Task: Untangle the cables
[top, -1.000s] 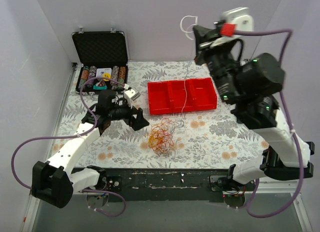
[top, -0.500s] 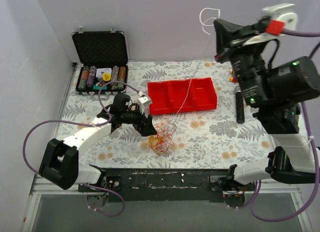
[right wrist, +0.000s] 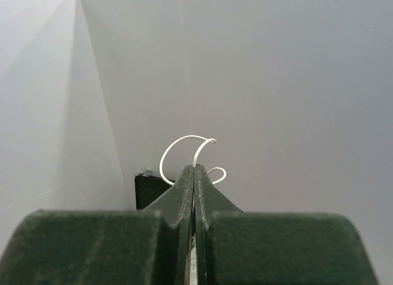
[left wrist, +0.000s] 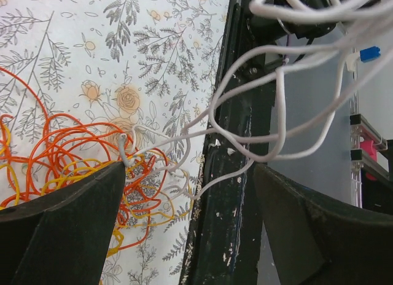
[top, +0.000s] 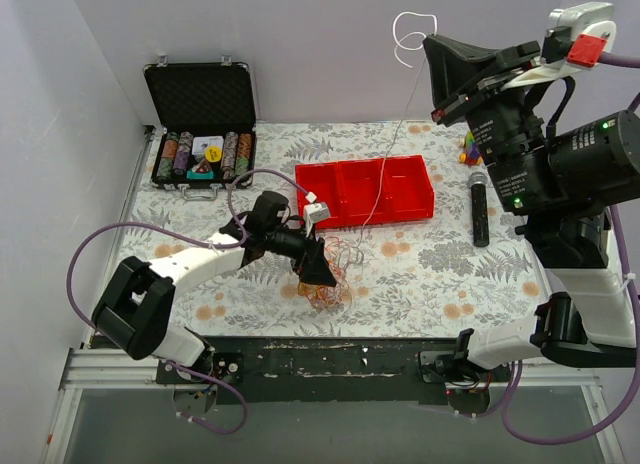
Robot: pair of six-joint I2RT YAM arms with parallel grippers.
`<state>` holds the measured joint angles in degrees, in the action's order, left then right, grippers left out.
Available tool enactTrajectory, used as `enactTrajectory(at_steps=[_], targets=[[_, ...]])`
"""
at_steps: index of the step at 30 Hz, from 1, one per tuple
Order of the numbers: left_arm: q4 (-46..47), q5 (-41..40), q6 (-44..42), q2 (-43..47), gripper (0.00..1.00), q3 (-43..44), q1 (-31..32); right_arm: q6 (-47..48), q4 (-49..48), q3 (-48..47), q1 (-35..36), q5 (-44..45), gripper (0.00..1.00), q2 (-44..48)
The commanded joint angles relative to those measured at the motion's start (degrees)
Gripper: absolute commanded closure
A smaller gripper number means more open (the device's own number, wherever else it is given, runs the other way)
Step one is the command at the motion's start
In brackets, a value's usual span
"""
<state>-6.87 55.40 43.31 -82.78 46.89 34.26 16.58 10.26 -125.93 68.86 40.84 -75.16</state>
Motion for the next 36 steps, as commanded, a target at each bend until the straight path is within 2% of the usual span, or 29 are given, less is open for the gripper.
enactTrajectory(at_steps=[1,7,9,10,11,12,13,14,15,16,22,24,25,27,30,31,36], targets=[[-0.9,-3.5,-1.5,0.5,0.13,0.3,2.8,-3.2,-0.1,-2.4,0.0,-2.8,0.99,1.1],[-0.7,-2.4,0.4,-0.4,0.06,4.3,2.7,-7.9,1.1,7.4,0.0,-1.4,0.99,4.1],[0.0,-0.5,1.4,-0.8,0.08,4.9,2.7,-9.8,1.1,11.4,0.0,-1.7,0.99,5.2],[0.6,0.4,1.8,-1.3,0.15,4.7,2.7,-10.9,1.3,13.1,0.0,-1.8,0.99,5.5],[1.0,0.9,2.0,-1.7,0.28,4.8,2.7,-11.9,1.6,14.3,0.0,-2.0,0.99,5.7],[1.1,1.4,1.8,-2.0,0.5,4.8,2.7,-12.8,1.8,15.4,0.0,-2.3,0.99,5.9],[1.2,1.5,1.3,-2.1,0.83,4.8,2.7,-13.5,2.1,16.1,0.0,-2.5,0.99,5.8],[1.2,1.1,1.3,-2.0,0.99,4.7,2.7,-14.0,2.6,16.5,0.0,-2.6,0.99,5.6],[0.9,0.8,1.2,-1.9,1.0,4.6,2.7,-14.6,3.3,16.8,0.0,-2.6,0.99,5.5],[0.7,0.2,1.1,-1.7,1.0,4.6,2.8,-14.9,3.5,17.0,0.0,-2.8,0.99,5.3],[-0.2,-1.0,0.5,-0.8,0.73,3.8,2.8,-16.2,3.9,17.6,-0.1,-4.7,0.99,4.4],[-0.4,-1.4,0.5,-0.5,0.46,3.6,2.7,-16.2,4.2,17.4,-0.1,-5.3,0.99,4.0],[-0.3,-2.5,0.5,-0.5,0.37,3.4,2.8,-17.6,4.2,17.2,-0.1,-5.6,0.99,3.8],[0.1,-6.3,0.3,-0.6,0.35,2.3,2.8,-18.4,4.2,17.2,0.0,-6.0,0.99,3.7],[3.3,-18.2,2.2,-2.0,0.36,0.1,2.7,-19.6,3.9,17.3,-0.1,-7.0,0.99,4.1],[4.0,-19.9,2.6,-2.5,0.37,-0.2,2.7,-19.8,3.9,17.4,-0.1,-7.3,0.99,4.4],[4.9,-20.5,4.1,-3.9,0.36,0.0,2.7,-21.4,4.1,18.3,0.0,-8.4,0.99,5.7]])
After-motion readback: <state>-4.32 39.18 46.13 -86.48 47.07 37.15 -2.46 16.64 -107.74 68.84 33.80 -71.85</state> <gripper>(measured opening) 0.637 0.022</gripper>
